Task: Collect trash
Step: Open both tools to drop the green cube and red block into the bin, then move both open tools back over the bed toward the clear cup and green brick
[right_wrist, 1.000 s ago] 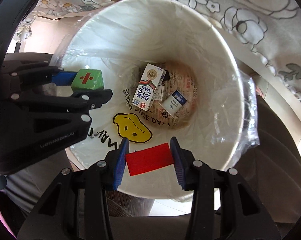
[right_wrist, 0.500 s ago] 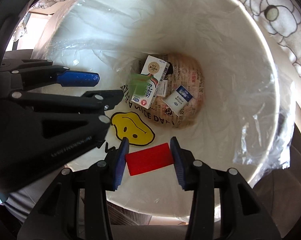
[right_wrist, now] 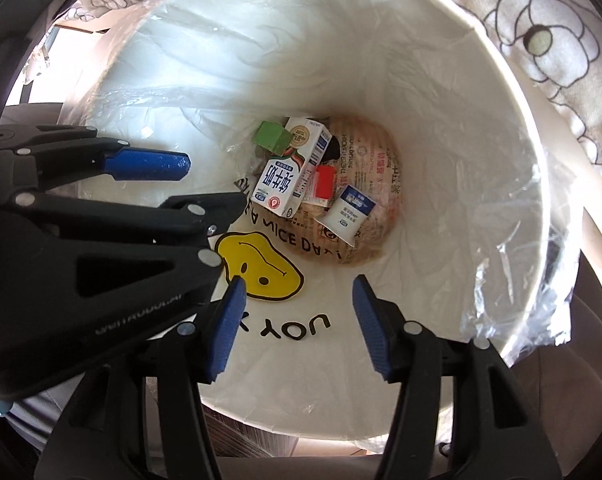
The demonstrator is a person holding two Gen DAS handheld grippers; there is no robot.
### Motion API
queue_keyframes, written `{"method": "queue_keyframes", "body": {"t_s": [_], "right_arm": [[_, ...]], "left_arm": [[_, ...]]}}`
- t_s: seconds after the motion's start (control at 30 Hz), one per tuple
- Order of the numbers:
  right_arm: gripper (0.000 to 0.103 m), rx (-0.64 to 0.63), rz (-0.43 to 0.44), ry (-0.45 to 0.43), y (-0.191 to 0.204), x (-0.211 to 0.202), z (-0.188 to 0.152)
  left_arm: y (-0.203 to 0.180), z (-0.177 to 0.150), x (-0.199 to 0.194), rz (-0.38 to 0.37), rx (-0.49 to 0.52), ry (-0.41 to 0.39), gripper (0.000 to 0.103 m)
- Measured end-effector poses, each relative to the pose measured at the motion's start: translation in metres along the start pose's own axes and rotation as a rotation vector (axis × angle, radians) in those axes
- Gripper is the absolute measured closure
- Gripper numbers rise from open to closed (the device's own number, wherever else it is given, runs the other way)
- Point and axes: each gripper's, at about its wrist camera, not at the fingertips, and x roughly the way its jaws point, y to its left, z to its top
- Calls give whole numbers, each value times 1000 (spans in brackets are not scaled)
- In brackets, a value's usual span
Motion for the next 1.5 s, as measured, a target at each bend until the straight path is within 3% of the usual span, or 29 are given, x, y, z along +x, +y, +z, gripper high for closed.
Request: {"method": "queue_keyframes", "body": {"t_s": [0.27,0.53,0.8,0.97,1.03,1.13,1.33,1.5], "right_arm": [[47,-63,-69,-36,13,-31,-18],[47,-104,-132,-161,18,-87,-48],[47,-113,-227,-309,9,-164,-76],[46,-129,-254,-444,7,-241,-88],[34,-150,-284,-516,10,-273,-93],[30,-196,-309,-625,15,-321,-99],[25,-308,-371,-763,22,-395,-102],[25,-372,-411,-807,20,-439,-89]], "left_arm": [[0,-12,-22,53,10,-60,54],[-11,-40,-72,138,100,-192,50],[-12,-72,-162,188,178,-359,35],[-14,-84,-233,210,198,-490,25],[-18,-87,-262,232,227,-535,19],[-25,-90,-305,291,274,-616,14],[-31,-80,-368,342,314,-703,12],[-39,-60,-402,389,337,-749,12]]}}
